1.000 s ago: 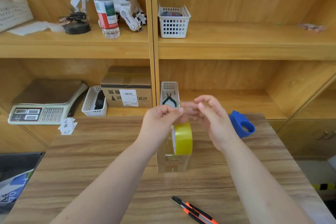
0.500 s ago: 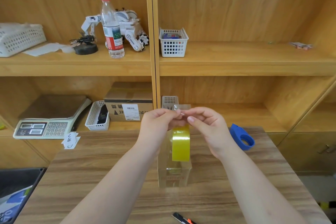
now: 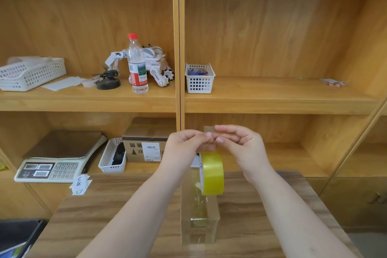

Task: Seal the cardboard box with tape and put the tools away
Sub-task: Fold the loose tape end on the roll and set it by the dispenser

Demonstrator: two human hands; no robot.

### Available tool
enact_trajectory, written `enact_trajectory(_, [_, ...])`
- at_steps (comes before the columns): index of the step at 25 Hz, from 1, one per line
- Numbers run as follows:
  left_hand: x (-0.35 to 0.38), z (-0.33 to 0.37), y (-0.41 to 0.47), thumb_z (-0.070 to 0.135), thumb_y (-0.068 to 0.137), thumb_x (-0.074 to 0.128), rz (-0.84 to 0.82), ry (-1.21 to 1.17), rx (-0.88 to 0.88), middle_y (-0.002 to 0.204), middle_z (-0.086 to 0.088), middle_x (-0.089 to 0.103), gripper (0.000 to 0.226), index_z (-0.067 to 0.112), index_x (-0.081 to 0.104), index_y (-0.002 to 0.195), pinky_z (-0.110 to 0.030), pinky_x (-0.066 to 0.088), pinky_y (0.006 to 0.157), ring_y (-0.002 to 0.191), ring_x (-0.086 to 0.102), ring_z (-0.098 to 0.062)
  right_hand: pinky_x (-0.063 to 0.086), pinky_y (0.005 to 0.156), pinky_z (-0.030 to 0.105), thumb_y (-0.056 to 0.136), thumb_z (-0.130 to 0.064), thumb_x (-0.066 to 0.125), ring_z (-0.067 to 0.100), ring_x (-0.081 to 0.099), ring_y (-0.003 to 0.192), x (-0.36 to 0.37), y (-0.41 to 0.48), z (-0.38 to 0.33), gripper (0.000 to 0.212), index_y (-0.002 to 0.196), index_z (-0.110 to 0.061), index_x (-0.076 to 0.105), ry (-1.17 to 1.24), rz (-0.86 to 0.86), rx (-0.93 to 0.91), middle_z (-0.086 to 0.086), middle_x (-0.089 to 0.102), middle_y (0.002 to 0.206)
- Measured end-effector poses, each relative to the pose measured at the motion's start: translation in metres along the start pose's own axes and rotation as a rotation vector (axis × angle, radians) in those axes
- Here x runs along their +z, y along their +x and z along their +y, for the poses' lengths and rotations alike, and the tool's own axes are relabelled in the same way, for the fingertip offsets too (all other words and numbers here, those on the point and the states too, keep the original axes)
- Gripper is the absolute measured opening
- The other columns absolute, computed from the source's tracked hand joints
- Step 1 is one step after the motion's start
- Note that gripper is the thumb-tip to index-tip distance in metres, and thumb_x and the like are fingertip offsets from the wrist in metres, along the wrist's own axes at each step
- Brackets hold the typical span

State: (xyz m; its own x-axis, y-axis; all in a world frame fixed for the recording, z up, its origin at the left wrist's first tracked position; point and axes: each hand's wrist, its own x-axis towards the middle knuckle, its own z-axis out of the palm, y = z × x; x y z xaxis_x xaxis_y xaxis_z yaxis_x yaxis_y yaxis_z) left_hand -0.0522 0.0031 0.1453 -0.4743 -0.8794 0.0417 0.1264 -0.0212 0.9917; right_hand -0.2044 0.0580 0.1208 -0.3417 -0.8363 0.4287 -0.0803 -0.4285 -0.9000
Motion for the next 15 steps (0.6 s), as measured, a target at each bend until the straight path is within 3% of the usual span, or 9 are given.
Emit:
enact_trajectory(3, [0.002, 0.014, 0.001, 0.01, 0.089, 0.066, 0.003, -0.018, 0.032, 0.088, -0.015, 0.078, 0.017, -0.005, 0.074, 0.09, -0.029, 0.057, 0.086, 0.084, 0.076, -0.027, 0.056, 0.081, 0.03, 0.08, 0.005, 0.07, 0.024, 0.074, 0.089, 0.0, 0.009, -0.012, 0.024, 0.092, -0.017, 0.074, -0.029, 0.017, -0.026, 0.009, 0.078, 0.088])
enact_trajectory(6, [0.003, 0.027, 0.003, 0.01, 0.088, 0.067, 0.02, -0.015, 0.066, 0.086, -0.016, 0.078, 0.017, -0.005, 0.075, 0.091, -0.019, 0.057, 0.073, 0.082, 0.076, -0.026, 0.056, 0.08, 0.027, 0.079, 0.003, 0.072, 0.02, 0.075, 0.087, 0.002, 0.017, -0.023, 0.024, 0.088, -0.019, 0.075, -0.092, 0.022, -0.057, 0.005, 0.078, 0.086])
enact_trajectory(10, [0.0, 0.037, 0.004, 0.013, 0.088, 0.068, 0.012, 0.003, 0.11, 0.086, -0.014, 0.078, 0.016, -0.001, 0.075, 0.091, -0.025, 0.056, 0.082, 0.083, 0.076, -0.024, 0.054, 0.076, 0.02, 0.078, 0.0, 0.075, 0.013, 0.074, 0.084, 0.004, 0.023, -0.036, 0.022, 0.085, -0.02, 0.077, -0.121, 0.008, -0.082, -0.002, 0.078, 0.083])
enact_trajectory(15, [-0.004, 0.05, 0.006, 0.017, 0.089, 0.067, -0.049, 0.072, 0.165, 0.086, -0.008, 0.079, 0.016, 0.005, 0.077, 0.093, -0.019, 0.054, 0.078, 0.086, 0.076, -0.019, 0.054, 0.075, 0.021, 0.077, -0.001, 0.076, 0.015, 0.074, 0.082, 0.008, 0.031, -0.047, 0.021, 0.082, -0.021, 0.077, -0.122, 0.04, -0.11, 0.001, 0.078, 0.08])
